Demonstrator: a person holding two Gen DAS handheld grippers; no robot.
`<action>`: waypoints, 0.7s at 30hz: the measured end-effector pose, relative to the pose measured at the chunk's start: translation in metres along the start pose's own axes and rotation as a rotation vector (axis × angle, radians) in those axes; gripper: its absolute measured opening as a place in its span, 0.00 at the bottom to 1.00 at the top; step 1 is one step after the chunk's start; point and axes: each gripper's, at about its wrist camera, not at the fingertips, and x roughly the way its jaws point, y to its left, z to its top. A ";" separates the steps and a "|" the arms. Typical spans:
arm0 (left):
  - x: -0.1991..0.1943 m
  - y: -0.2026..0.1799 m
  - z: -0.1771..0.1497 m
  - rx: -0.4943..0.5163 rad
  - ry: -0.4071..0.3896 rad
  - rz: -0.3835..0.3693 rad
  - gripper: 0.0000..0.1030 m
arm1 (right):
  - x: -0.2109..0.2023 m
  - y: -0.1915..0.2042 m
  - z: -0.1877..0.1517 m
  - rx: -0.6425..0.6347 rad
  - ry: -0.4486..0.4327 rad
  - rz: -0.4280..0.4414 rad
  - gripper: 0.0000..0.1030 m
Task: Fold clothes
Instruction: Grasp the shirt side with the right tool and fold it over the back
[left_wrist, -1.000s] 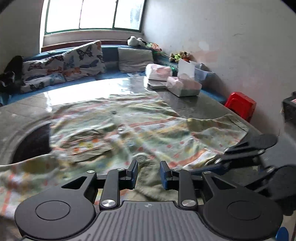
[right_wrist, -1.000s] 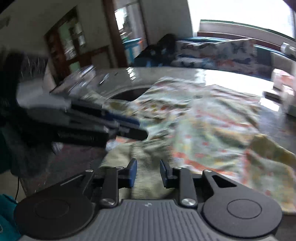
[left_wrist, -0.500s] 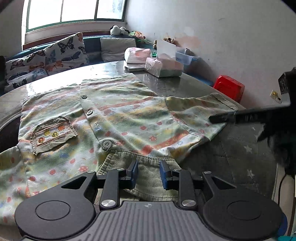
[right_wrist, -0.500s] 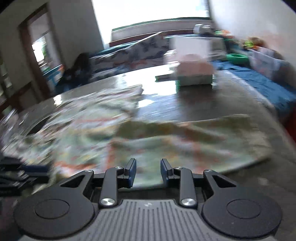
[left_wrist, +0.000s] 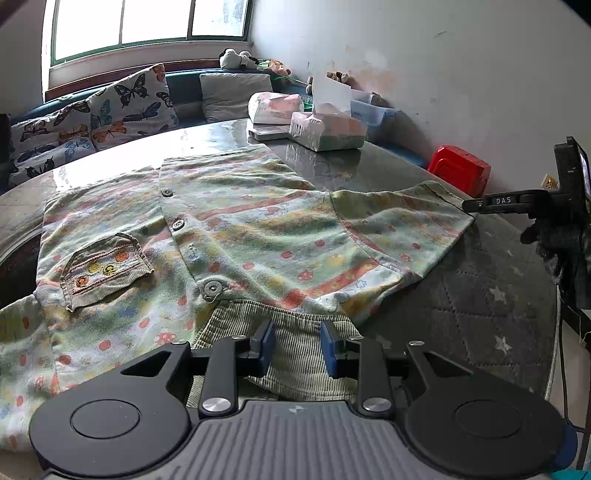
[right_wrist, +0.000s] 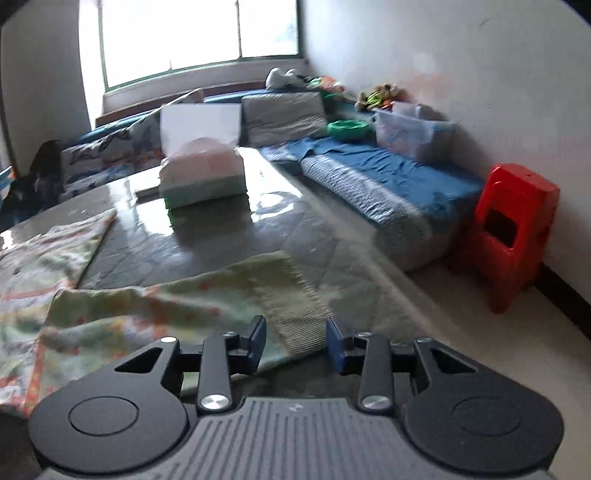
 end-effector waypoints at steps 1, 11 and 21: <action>0.000 0.000 0.000 0.001 0.000 0.000 0.30 | 0.001 -0.001 0.000 0.003 0.000 -0.008 0.36; 0.000 -0.003 0.000 0.004 0.001 0.011 0.31 | 0.012 -0.002 -0.003 0.044 -0.001 -0.004 0.21; -0.003 -0.002 0.003 -0.005 -0.007 0.026 0.34 | 0.002 -0.002 0.000 0.075 -0.042 0.002 0.07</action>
